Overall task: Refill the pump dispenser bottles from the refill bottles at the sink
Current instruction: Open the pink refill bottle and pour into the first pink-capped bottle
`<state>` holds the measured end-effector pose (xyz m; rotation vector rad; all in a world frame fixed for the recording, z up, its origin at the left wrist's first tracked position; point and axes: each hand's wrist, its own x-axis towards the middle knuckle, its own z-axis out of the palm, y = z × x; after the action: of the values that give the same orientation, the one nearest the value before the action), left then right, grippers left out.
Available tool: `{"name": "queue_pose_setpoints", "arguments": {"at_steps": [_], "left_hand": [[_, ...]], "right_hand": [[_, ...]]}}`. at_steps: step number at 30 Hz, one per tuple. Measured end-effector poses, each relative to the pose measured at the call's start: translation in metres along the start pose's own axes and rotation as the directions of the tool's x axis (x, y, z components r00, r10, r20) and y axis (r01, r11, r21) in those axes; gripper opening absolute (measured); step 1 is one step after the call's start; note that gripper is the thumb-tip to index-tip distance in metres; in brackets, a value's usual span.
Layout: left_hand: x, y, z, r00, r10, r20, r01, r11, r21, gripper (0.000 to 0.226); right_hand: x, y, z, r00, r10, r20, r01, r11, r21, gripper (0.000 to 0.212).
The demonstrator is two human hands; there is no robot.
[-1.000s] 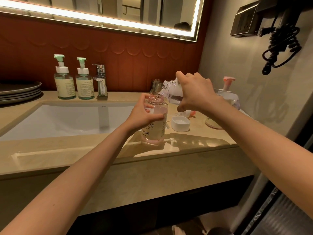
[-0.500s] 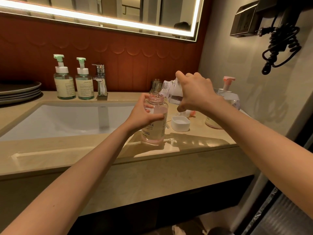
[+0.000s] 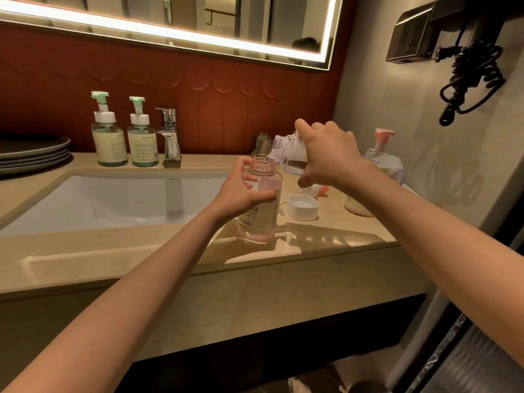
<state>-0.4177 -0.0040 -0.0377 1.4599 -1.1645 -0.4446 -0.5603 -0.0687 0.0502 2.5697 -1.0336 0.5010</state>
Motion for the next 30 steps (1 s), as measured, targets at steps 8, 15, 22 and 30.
{"name": "queue_pose_setpoints", "arguments": {"at_steps": [8,15,22,30], "left_hand": [[0.0009,0.0003,0.0001,1.0,-0.006,0.002,0.006,1.0,-0.001,0.064],[0.0007,-0.0007,0.0007,1.0,0.001,-0.002,-0.001,1.0,0.004,0.063],[0.0009,-0.002,0.0001,1.0,0.011,0.0,-0.011,1.0,0.01,0.066],[0.0012,-0.0008,0.0,1.0,0.007,-0.001,-0.007,1.0,0.02,0.069]], "right_hand": [[0.0006,-0.0003,0.0001,1.0,0.0,0.002,0.0,1.0,-0.008,0.092],[-0.0003,-0.0007,-0.001,1.0,-0.001,0.006,0.001,1.0,-0.006,0.092],[-0.0003,-0.001,-0.0007,1.0,-0.002,0.0,0.002,1.0,-0.008,0.092],[-0.0012,-0.0014,-0.0012,1.0,-0.007,-0.011,0.007,1.0,-0.019,0.09]]}}
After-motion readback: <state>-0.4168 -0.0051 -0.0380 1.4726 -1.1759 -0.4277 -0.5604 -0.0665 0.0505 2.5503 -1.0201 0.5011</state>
